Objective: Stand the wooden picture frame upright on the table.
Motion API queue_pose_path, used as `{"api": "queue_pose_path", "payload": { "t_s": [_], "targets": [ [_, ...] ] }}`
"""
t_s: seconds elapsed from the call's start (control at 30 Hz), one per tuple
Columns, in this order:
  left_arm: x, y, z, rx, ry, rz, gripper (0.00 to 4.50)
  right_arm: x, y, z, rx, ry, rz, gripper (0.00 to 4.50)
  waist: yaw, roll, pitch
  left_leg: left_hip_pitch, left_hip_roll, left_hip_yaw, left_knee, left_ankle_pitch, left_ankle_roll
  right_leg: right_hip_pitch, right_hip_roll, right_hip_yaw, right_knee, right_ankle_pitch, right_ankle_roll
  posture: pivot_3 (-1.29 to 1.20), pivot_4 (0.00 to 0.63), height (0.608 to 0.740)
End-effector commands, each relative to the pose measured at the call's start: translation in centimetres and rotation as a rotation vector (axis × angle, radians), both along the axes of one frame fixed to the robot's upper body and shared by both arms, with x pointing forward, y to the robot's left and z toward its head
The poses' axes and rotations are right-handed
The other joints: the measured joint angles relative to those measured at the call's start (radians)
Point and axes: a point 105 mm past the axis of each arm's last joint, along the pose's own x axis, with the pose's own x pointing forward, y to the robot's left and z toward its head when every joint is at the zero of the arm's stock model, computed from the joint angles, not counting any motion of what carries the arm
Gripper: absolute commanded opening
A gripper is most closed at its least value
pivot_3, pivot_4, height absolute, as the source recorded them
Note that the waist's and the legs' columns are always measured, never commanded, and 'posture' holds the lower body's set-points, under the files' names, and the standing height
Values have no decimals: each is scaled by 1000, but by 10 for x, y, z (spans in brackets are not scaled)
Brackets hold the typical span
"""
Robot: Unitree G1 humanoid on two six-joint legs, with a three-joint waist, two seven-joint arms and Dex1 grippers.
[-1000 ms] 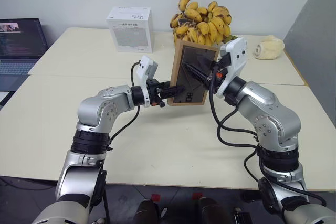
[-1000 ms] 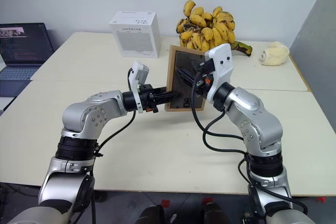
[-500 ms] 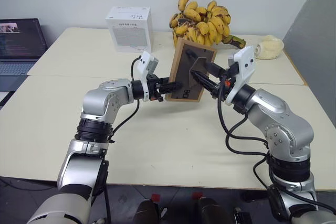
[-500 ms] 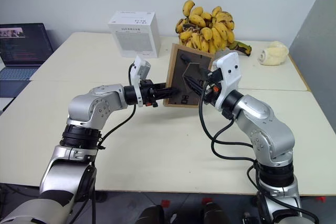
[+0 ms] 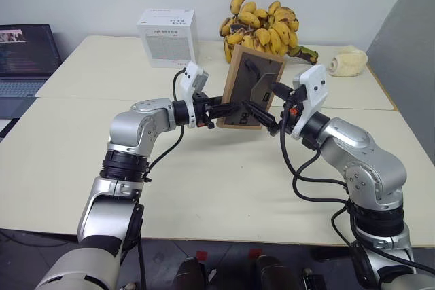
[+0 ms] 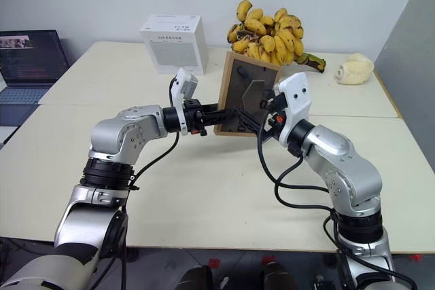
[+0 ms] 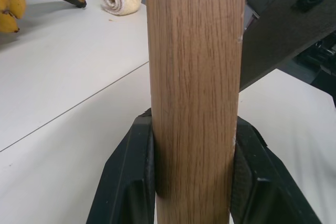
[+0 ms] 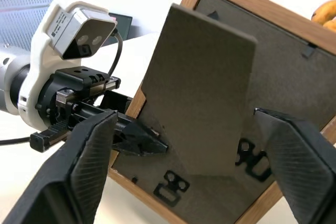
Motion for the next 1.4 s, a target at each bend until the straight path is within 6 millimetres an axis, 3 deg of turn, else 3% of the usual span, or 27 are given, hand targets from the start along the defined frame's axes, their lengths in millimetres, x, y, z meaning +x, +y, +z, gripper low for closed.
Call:
{"api": "queue_pose_path", "payload": {
  "t_s": [0.03, 0.23, 0.33, 0.53, 0.77, 0.87, 1.2, 1.4],
  "targets": [
    [-7, 2, 24, -5, -104, -25, 1291, -12, -22, -3, -154, -55, 4, 4256, 3, 0, 0, 0, 0, 0, 0, 0, 0, 0, 0, 0, 0, 0, 0, 0, 150, 740],
    [-8, 15, 14, 13, -25, 19, 1291, -10, -63, -34, -436, -74, -49, 4256, 5, 0, 0, 0, 0, 0, 0, 0, 0, 0, 0, 0, -1, 0, 0, 0, 150, 740],
    [-25, 23, 10, -17, 126, 7, 1291, 0, -86, -43, -739, -345, -117, 4256, 0, 0, 0, 0, 0, 0, 1, 0, 0, 0, 0, 0, 0, 0, 1, 0, 150, 740],
    [-61, 31, 8, -43, 340, -30, 1291, 5, -84, -49, -1004, -891, -119, 4256, -8, 0, 0, 1, 0, 1, 1, 0, 0, 0, 0, 1, 1, -1, 3, 0, 150, 740],
    [-75, 42, 15, -88, 469, -34, 1291, 6, -61, -39, -969, -1405, -170, 4256, -5, 0, 0, 1, 0, 1, 4, 1, -1, 0, 0, 1, 3, 0, 0, 0, 150, 740],
    [-78, 45, 16, -91, 499, -43, 1291, 12, -52, -35, -922, -1531, -210, 4256, -5, 0, 0, 2, 0, 0, 4, 1, -2, 0, 0, 1, 5, 0, 0, 0, 150, 740],
    [-89, 45, 30, -42, 554, -106, 1291, 24, -19, -43, -840, -1707, -97, 4256, -3, 0, 0, 3, -2, 0, 5, 2, -2, 0, -2, 1, 9, 0, 0, 0, 150, 740],
    [-98, 47, 31, -11, 582, -129, 1291, 28, -15, -40, -832, -1747, -55, 4256, -3, 0, 0, 3, -3, -1, 5, 2, -2, 0, -2, 1, 11, 0, 0, 0, 150, 740]
  ]
}}
